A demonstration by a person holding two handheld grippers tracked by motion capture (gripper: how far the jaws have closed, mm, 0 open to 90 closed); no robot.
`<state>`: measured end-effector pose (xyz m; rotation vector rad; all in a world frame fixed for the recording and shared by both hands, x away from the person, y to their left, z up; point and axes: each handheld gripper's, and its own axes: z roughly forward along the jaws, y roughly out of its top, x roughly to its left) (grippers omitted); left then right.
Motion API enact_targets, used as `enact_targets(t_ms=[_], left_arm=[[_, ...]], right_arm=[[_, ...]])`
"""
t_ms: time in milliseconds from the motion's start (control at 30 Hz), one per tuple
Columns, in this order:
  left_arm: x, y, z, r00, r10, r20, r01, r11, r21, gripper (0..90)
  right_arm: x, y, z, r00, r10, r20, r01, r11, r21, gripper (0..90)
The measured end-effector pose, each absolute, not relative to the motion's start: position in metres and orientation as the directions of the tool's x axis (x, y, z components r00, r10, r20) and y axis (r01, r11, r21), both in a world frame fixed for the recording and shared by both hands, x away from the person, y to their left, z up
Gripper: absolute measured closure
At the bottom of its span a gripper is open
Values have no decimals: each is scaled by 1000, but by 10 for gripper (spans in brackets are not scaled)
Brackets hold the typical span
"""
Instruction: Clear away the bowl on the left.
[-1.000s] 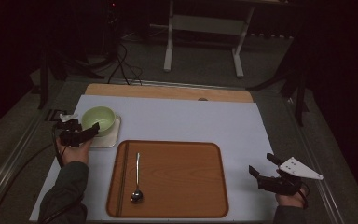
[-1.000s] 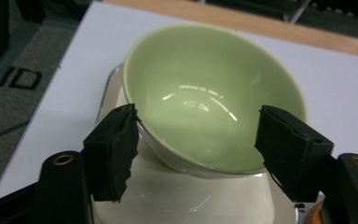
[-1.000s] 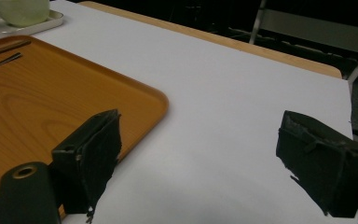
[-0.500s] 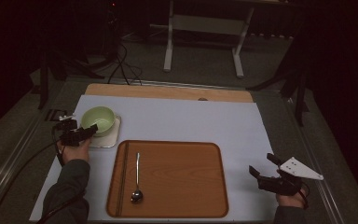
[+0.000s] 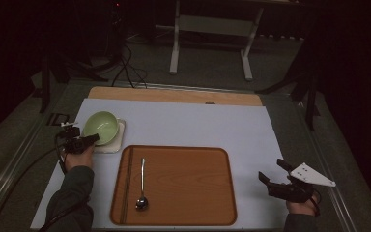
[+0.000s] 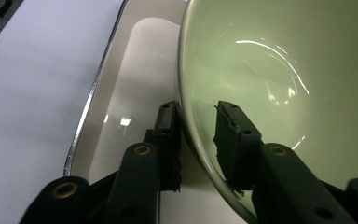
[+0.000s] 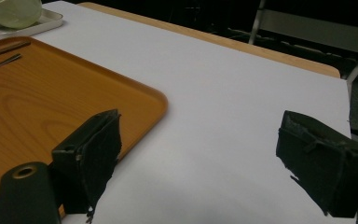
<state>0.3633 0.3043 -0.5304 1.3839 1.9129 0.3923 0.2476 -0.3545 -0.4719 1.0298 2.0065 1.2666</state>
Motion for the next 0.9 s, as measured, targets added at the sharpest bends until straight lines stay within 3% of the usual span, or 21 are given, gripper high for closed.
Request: enact_targets(t_ms=[267, 433, 900], left_arm=[[367, 303, -528, -178, 896, -408, 684, 410, 603, 798], [365, 307, -531, -190, 854, -484, 657, 477, 583, 846], [360, 309, -529, -187, 831, -523, 641, 507, 577, 850]], right_arm=[[248, -355, -472, -557, 829, -47, 314, 263, 912, 137], [248, -355, -472, -556, 830, -47, 312, 260, 914, 137], [248, -354, -472, -558, 829, -45, 313, 260, 913, 137]])
